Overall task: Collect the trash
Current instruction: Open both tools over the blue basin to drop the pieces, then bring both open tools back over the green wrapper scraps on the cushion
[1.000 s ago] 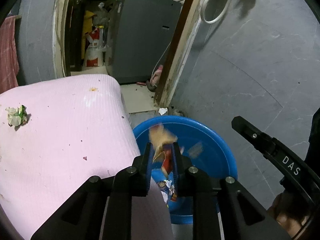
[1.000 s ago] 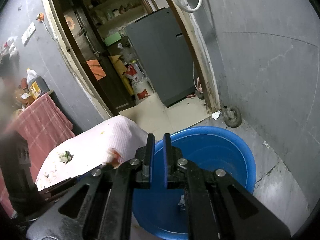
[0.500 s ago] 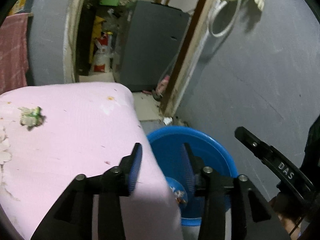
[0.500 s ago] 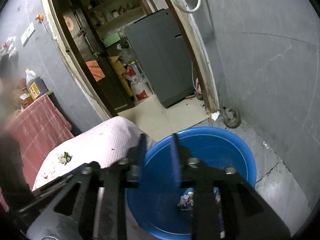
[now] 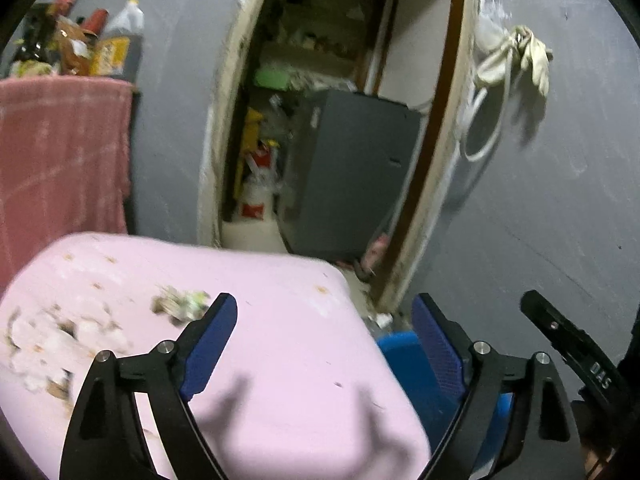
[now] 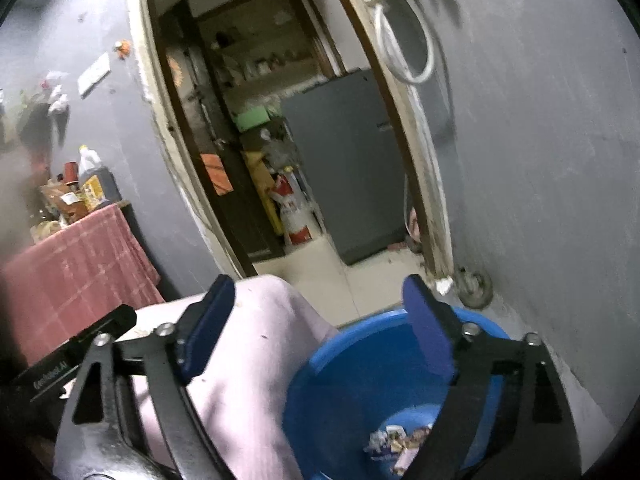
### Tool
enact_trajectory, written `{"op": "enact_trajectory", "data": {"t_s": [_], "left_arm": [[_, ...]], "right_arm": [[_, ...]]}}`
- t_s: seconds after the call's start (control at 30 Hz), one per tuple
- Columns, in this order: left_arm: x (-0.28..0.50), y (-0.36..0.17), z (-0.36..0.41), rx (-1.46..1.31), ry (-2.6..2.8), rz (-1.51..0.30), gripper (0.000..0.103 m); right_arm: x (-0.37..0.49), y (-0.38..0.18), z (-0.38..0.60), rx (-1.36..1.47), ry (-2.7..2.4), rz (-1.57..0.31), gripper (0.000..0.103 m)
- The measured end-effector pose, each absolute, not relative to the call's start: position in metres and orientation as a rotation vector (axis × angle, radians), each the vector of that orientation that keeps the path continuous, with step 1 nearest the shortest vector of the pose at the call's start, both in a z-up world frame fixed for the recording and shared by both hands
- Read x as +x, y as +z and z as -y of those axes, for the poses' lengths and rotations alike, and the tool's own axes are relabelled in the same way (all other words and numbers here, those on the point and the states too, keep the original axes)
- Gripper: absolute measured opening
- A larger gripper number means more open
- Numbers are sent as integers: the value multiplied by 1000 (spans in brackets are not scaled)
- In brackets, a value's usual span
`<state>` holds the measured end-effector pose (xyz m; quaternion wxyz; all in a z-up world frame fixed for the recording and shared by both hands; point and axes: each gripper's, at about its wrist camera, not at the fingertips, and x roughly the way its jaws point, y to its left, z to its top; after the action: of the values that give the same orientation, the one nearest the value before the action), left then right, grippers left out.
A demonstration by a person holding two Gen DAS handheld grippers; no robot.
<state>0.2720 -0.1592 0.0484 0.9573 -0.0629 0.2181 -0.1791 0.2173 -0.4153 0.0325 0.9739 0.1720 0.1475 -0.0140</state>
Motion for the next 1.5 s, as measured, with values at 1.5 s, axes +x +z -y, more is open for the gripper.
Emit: {"op": "enact_trajectory", "data": {"t_s": [1.5], "left_arm": [[282,39,2,-45,-20,-284,101]], "right_arm": [[306,46,235,19,313,-241,103]]}}
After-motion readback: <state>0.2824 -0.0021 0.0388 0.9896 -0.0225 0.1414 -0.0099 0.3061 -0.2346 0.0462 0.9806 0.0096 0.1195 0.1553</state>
